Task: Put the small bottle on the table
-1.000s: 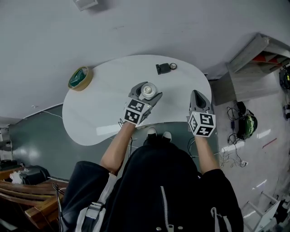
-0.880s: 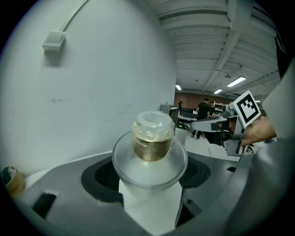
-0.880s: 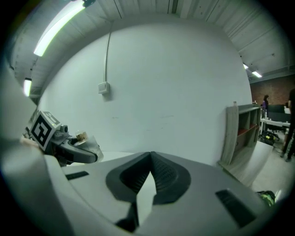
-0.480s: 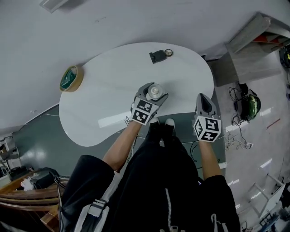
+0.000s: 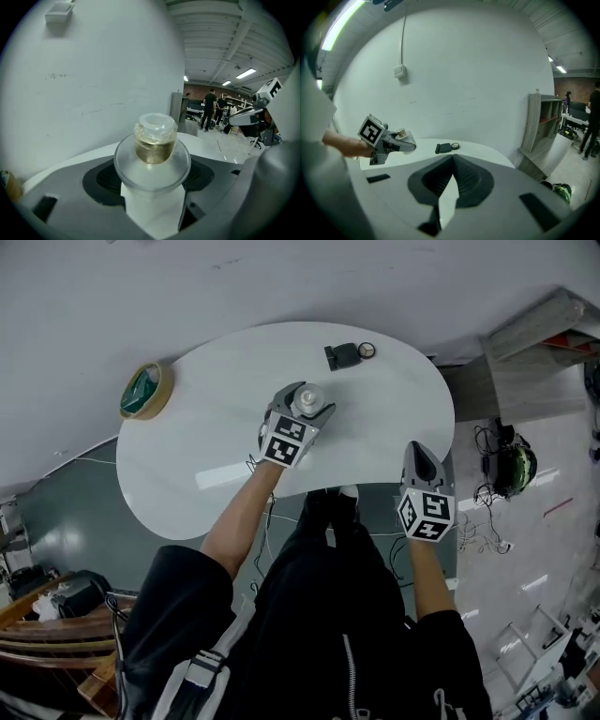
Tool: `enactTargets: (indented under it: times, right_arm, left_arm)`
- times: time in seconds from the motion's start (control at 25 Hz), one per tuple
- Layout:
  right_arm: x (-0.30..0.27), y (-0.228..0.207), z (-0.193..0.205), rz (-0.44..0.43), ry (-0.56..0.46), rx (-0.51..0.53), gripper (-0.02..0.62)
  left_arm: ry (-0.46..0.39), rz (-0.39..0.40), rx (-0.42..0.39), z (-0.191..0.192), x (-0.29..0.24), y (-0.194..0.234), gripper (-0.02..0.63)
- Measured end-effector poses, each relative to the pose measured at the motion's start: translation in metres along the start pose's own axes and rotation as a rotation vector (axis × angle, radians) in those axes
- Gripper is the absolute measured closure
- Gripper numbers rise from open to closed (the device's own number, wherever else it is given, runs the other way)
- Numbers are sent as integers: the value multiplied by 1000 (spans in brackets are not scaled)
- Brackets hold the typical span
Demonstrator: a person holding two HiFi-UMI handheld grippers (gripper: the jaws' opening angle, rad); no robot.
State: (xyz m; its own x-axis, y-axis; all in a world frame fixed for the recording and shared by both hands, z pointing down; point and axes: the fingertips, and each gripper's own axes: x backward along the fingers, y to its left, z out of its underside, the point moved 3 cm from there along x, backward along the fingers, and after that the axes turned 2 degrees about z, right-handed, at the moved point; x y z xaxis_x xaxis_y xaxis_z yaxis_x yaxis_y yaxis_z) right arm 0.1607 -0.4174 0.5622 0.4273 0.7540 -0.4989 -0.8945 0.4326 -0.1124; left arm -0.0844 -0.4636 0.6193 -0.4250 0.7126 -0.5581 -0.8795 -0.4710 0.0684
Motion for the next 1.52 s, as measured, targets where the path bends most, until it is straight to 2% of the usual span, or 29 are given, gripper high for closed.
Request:
enactTargets:
  times: [0.32, 0.68, 1.24, 1.52]
  right_arm:
    - [-27, 12, 2, -9, 43, 4, 592]
    - [-42, 8, 9, 6, 87, -5, 592]
    - [-36, 10, 26, 35, 126, -38, 592]
    - [-31, 8, 27, 31, 121, -40, 592]
  left_arm:
    - [1, -35, -5, 0, -36, 58, 261]
    - [11, -80, 1, 32, -81, 101, 261]
    - [70, -91, 51, 58, -102, 115, 261]
    - [78, -89, 77, 55, -102, 113, 256]
